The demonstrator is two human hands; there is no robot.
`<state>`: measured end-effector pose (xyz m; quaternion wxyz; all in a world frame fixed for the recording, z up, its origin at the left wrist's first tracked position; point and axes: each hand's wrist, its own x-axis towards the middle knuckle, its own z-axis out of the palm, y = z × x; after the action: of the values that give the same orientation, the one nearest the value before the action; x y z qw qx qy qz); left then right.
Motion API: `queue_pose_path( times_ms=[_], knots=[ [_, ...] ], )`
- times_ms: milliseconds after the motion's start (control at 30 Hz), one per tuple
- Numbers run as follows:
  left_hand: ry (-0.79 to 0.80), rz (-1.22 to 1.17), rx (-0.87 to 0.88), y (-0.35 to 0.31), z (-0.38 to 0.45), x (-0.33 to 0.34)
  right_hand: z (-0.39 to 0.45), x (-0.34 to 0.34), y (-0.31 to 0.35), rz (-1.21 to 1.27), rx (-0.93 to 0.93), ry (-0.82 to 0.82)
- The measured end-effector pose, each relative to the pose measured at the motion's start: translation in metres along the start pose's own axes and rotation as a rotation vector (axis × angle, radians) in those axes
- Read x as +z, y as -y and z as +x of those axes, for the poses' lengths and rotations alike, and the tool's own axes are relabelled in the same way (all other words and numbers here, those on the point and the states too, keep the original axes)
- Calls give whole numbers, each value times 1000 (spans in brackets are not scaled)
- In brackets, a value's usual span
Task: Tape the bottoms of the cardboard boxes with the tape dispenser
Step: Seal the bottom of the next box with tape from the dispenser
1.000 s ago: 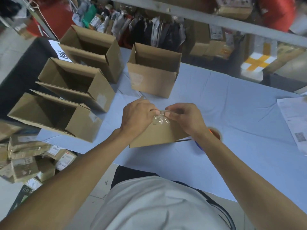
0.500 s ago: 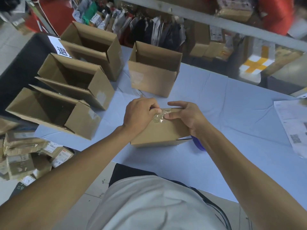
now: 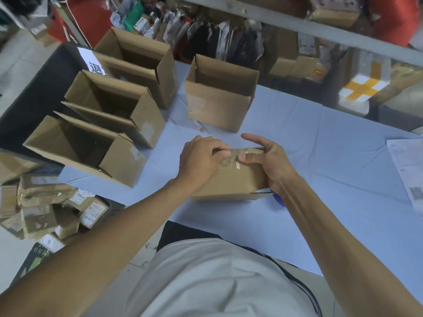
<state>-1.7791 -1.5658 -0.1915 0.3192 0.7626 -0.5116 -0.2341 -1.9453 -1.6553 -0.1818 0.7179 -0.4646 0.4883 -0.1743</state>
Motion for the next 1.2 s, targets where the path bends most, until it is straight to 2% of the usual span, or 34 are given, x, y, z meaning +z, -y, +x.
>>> queue_pose_path(
  times_ms=[67, 133, 267, 333, 400, 500, 567, 833, 900, 967, 1000, 1067, 1100, 1200],
  knots=[
    [-4, -67, -90, 0, 4, 0, 0, 0, -1, 0, -10, 11],
    [6, -81, -105, -3, 8, -1, 1, -2, -2, -5, -6, -5],
    [98, 145, 207, -4, 10, 1, 2, -11, -3, 32, 22, -64],
    [108, 168, 257, -4, 10, 3, 2, -15, -6, 33, 19, -65],
    [73, 193, 314, -6, 10, 4, 2, -16, -6, 30, 11, -53],
    [-1, 282, 615, -8, 8, 8, 3, -16, 2, -2, -1, -59],
    [16, 298, 741, -6, 6, 11, 3, -18, 7, -5, 6, -79],
    [292, 486, 602, -2, 14, 5, 8, -21, 13, -26, -36, -82],
    [278, 540, 544, 2, 15, 0, 12, -24, 15, -135, -60, -78],
    [353, 627, 429, 7, 14, -6, 13, -27, 18, -314, -98, -72],
    [372, 687, 425, 8, 14, -7, 14, -29, 17, -404, -121, -68],
    [328, 756, 458, 9, 16, -6, 14, -37, 12, -497, -146, -94],
    [291, 745, 448, 9, 18, -5, 12, -42, 8, -461, -148, -129],
    [235, 591, 269, 10, 30, -9, 4, -57, -9, -295, -147, -343]
  ],
)
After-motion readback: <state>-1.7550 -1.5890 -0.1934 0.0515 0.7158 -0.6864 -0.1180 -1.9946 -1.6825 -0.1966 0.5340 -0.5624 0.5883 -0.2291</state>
